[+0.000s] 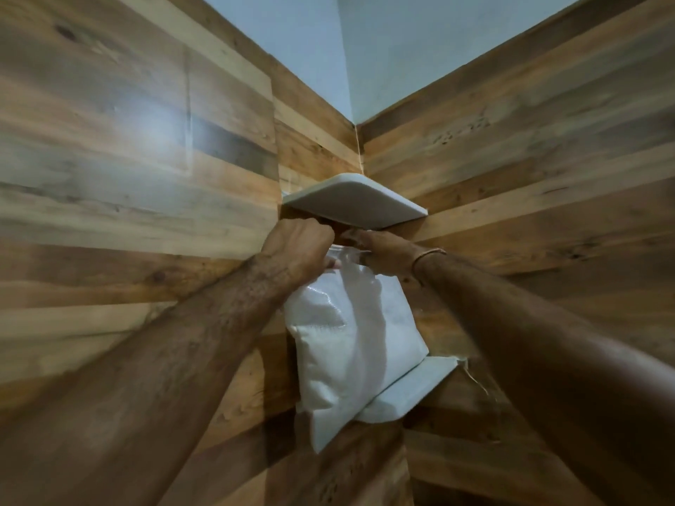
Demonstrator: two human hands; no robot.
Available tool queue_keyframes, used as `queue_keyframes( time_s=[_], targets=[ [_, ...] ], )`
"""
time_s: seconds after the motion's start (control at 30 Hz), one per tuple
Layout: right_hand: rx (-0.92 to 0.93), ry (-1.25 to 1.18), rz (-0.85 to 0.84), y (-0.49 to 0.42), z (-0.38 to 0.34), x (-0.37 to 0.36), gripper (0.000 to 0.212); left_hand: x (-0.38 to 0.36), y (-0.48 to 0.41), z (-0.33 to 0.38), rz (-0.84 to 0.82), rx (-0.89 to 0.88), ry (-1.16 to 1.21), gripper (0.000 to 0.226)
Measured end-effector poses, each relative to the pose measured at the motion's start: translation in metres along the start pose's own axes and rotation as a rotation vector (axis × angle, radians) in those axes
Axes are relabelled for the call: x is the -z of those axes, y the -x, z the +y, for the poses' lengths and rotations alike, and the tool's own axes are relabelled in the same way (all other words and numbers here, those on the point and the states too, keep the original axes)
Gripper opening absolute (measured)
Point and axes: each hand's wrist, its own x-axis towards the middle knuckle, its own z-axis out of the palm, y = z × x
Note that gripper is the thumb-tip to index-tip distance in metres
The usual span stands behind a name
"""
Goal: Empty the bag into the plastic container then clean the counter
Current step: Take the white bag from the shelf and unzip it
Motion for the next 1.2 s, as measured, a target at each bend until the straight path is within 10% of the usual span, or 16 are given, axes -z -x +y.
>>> queue_keyframes(
  time_s=[0.23, 0.6, 1.2],
  targets=[
    [-0.033, 0.051, 0.003, -0.005, 0.020, 0.000, 0.025, -0.016, 0.005, -0.021, 0.093, -0.012, 0.275, 0.035],
    [-0.058, 0.273, 0.230, 0.106, 0.037, 0.084, 0.036, 0.040, 0.022, 0.001, 0.242, -0.112, 0.308, 0.051],
    [-0.100, 0.256, 0.046, 0.531, 0.052, 0.193, 0.050, 0.192, 0.258, 0.254, 0.229, -0.253, 0.518, 0.050]
  ],
)
